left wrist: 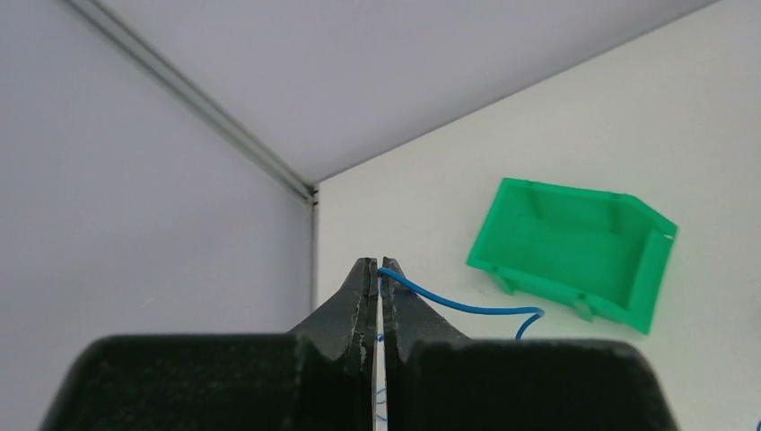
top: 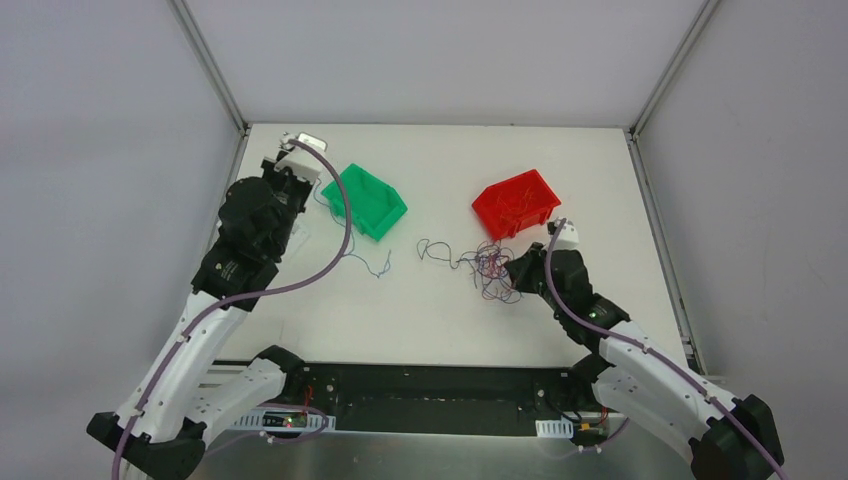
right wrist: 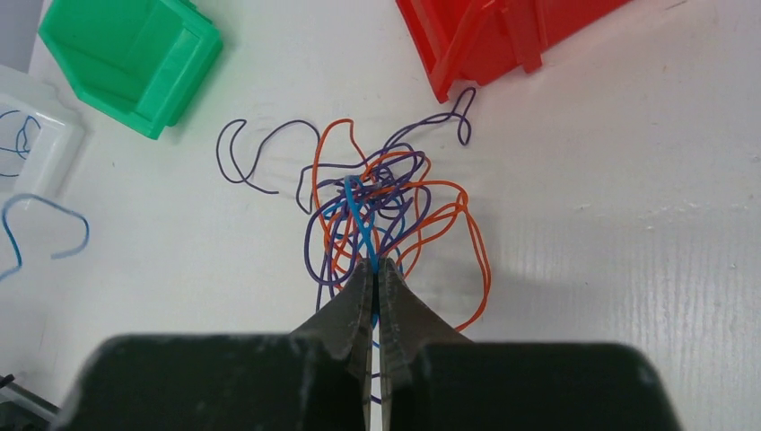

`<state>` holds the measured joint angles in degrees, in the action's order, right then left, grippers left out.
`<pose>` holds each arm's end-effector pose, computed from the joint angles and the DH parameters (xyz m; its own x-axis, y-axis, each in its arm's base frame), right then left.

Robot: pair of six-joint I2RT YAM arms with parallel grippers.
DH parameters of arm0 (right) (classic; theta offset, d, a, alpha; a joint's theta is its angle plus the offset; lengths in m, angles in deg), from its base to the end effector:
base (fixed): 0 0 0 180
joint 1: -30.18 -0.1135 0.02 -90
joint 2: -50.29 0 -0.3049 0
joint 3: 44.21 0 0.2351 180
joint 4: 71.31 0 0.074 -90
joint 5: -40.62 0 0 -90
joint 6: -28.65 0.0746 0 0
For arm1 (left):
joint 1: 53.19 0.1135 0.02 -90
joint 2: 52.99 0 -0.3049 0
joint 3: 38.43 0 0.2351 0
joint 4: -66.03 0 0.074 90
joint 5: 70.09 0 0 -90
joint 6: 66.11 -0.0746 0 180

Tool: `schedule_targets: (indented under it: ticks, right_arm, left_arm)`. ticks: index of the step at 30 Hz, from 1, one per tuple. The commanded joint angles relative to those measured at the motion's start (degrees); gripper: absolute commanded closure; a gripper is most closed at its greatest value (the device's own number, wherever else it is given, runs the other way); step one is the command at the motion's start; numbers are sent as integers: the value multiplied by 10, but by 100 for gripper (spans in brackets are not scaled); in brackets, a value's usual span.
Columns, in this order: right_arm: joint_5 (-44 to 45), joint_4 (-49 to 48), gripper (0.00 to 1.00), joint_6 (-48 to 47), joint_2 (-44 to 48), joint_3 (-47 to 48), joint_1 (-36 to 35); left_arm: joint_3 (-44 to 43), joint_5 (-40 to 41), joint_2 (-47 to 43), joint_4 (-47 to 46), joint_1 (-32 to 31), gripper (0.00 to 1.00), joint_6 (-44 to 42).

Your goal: Untangle the cables

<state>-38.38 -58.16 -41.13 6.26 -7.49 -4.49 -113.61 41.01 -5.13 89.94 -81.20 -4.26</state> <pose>0.1495 0.0861 0.2440 -0.4119 0.1276 -0.9022 -0.2867 0.9217 0.2612 0.1606 -0.0550 0.4560 0.1033 0.4436 -0.8903 0.0818 0.8882 0.4521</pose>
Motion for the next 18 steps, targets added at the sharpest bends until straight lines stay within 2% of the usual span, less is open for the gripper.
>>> schedule_targets:
  ticks: [1,9,13,18]
  right_arm:
    - [-17,-32,100,-12,-5,33,1]
    - [-38,-15,100,-14,-8,53,1]
    - [-46,-7,100,-17,-9,65,1]
    - [-54,13,100,-29,-13,95,1]
  left_arm:
    - [-50,-12,31,-10,61,100,-59]
    - [-92,0,98,-18,161,100,-126]
    - [-111,-1,157,-22,218,100,-127]
    - [-139,-2,205,-25,254,100,-107]
